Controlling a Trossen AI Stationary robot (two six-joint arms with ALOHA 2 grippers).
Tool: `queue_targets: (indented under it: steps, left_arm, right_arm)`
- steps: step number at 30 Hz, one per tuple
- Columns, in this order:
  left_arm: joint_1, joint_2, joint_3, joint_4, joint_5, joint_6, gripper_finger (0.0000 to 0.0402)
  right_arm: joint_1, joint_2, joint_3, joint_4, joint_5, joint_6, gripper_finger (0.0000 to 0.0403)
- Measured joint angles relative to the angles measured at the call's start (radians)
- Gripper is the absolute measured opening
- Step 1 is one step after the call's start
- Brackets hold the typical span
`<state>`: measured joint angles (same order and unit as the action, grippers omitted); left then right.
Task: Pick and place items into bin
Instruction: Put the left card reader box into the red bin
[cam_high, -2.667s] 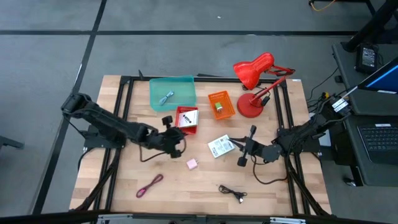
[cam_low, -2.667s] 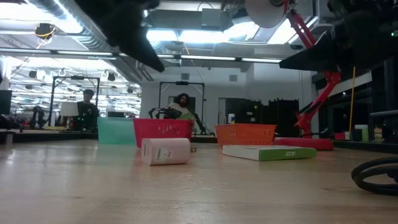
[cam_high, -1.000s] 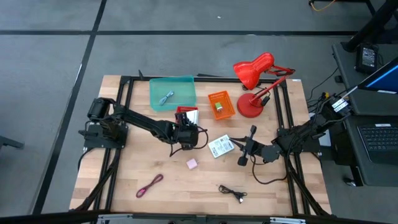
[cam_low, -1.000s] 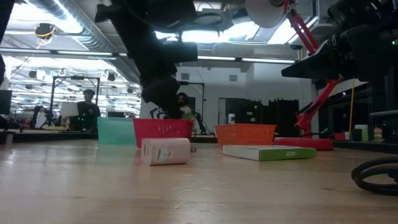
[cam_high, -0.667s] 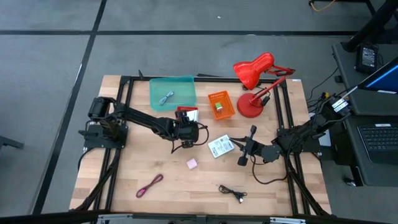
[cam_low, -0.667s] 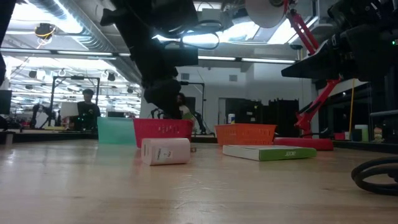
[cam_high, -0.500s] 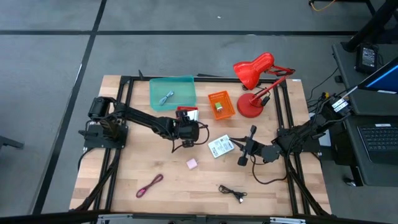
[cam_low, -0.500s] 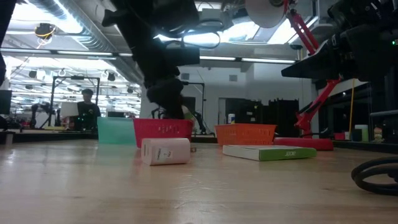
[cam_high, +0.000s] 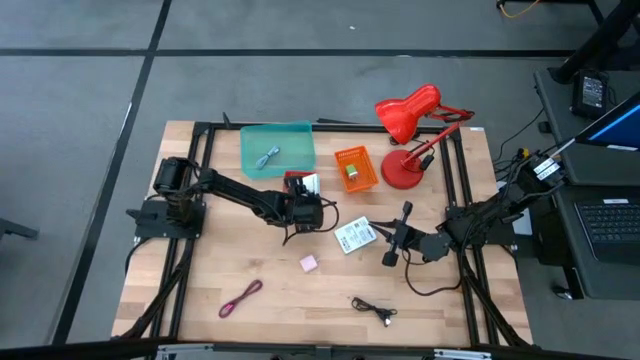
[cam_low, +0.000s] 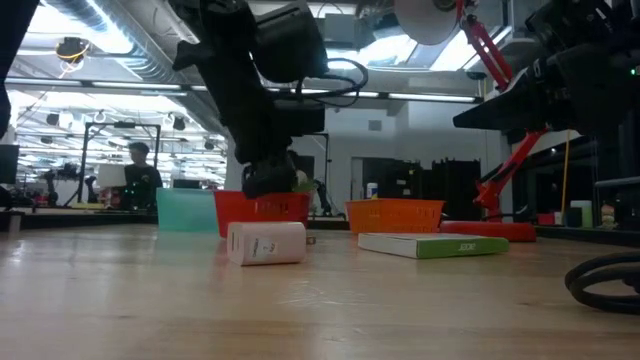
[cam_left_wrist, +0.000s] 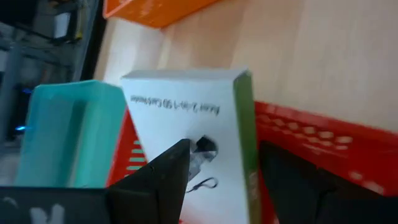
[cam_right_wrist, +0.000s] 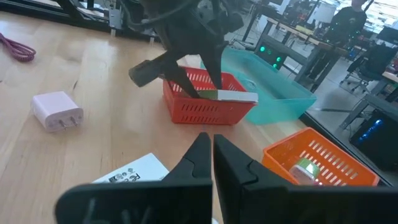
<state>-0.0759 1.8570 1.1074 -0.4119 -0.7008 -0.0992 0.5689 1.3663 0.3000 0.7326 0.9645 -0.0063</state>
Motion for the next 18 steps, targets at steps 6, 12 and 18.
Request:
queue_targets:
  steps: [6, 12, 18]
  left_arm:
    - [-0.001, 0.001, -0.001, 0.020, -0.060, -0.003, 0.0189]
    - [-0.001, 0.001, -0.001, 0.020, -0.067, -0.018, 0.0189]
    - [-0.001, 0.000, -0.001, 0.020, -0.068, -0.019, 0.0182]
  right_arm:
    - [-0.012, 0.000, 0.000, -0.003, 0.000, 0.004, 0.0000]
    - [-0.014, 0.000, 0.000, -0.004, 0.000, 0.006, 0.0000]
    - [-0.014, 0.000, 0.000, -0.004, 0.000, 0.006, 0.0000]
